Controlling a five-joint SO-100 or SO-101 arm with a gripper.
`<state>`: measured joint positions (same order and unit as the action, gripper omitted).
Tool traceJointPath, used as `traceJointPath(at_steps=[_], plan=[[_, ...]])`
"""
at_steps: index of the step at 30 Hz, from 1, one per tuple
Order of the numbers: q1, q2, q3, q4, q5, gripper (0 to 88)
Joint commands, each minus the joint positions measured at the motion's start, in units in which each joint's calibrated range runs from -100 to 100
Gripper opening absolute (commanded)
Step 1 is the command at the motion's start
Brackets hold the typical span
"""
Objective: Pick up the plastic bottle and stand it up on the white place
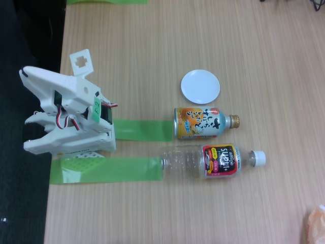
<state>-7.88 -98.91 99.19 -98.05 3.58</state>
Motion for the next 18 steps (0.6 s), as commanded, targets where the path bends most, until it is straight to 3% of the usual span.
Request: traceJointPath(at_steps=[1, 18], plan=[[0.10, 0.17, 0.18, -1.18, 0.33, 1.3], [0.10, 0.17, -0.64, 0.88, 0.39, 1.1]])
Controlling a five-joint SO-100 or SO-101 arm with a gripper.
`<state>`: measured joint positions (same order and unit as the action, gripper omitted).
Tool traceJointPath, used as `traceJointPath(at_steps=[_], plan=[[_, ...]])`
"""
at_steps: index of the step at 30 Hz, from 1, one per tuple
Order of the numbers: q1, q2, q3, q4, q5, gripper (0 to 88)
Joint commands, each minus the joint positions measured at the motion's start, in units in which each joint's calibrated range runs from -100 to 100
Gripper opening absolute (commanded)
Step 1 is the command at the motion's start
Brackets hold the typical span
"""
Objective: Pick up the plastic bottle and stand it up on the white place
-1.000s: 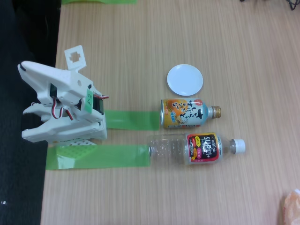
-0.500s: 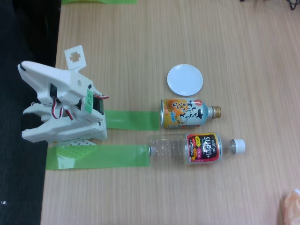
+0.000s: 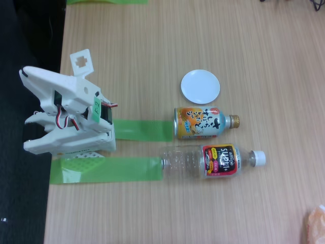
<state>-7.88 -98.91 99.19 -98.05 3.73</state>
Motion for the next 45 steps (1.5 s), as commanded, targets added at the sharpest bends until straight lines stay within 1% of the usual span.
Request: traceJointPath(at_steps=[1, 3, 6, 17, 21, 24, 27, 30, 33, 36, 38, 45], plan=[[0.18, 0.17, -1.63, 2.94, 0.28, 1.1], [0.18, 0.17, -5.16, 9.12, 0.28, 1.1], [0.18, 0.17, -12.31, 22.34, 0.28, 1.1], [0.25, 0.92, -34.23, 82.68, 0.33, 1.3], [0.25, 1.01, -37.94, 97.02, 0.33, 1.3], [0.33, 1.01, -39.20, 104.66, 0.49, 1.3], [0.25, 1.09, -40.29, 110.06, 2.96, 1.3], [0.25, 1.17, -39.93, 113.84, 4.38, 1.4], [0.25, 1.17, -40.29, 117.79, 5.84, 5.4], [0.25, 1.76, -40.65, 118.90, 7.21, 10.5], [0.25, 3.78, -42.65, 118.73, 7.94, 12.3], [0.25, 19.23, -59.03, 118.65, 8.10, 12.5]])
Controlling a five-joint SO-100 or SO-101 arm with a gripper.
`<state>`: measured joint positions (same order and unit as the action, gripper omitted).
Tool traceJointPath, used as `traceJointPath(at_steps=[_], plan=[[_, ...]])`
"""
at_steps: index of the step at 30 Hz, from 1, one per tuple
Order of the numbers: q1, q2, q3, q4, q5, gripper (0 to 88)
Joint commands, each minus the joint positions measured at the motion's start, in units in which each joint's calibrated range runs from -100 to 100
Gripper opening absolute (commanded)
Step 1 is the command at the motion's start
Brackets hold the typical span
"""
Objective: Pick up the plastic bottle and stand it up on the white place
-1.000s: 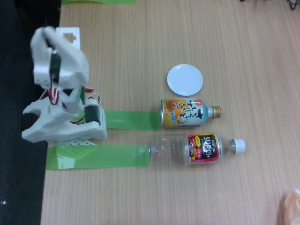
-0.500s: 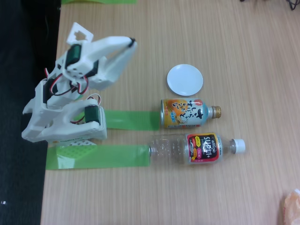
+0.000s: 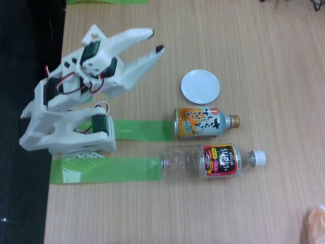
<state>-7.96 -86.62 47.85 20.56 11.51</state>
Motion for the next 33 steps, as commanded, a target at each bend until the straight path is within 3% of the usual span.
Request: traceJointPath(at_steps=[1, 4, 9, 19, 33], plan=[[0.33, 9.72, -10.69, 0.04, 0.32, 12.5], [0.40, 18.70, -18.56, 0.13, 0.95, 12.5], [0.99, 34.66, -28.80, 0.13, 5.94, 12.5], [10.99, 61.21, -39.93, 0.04, 14.70, 12.5], [11.44, 71.12, -50.07, 0.04, 15.07, 12.2]])
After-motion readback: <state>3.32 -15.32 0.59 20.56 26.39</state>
